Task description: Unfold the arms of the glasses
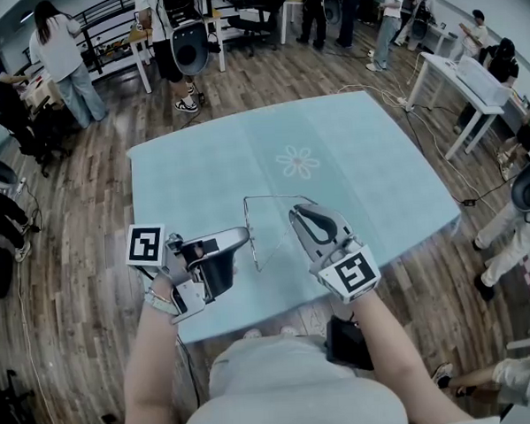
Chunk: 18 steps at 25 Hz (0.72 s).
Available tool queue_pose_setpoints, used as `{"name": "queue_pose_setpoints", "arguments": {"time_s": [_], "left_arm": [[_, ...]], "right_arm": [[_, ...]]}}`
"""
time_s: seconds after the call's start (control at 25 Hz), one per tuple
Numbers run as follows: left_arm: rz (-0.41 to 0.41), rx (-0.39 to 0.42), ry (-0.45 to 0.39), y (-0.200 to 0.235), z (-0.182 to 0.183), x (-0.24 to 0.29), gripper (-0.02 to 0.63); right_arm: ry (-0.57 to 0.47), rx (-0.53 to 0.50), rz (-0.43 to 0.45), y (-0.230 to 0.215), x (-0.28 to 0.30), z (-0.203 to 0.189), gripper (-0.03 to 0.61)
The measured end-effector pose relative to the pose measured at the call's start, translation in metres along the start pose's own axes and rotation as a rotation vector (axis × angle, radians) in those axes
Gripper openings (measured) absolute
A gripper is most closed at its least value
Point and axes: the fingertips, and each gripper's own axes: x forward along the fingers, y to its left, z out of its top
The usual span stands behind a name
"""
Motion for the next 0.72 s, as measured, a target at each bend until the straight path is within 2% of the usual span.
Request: {"name": "queue_pose_setpoints", "arguments": {"time_s": [0.72], "left_arm": [[0.010, 0.014, -0.039, 0.002, 0.013, -0.007, 0.012]], "right_arm": [[0.015, 0.022, -0.023, -0.002, -0.025, 0.000, 0.035]]}}
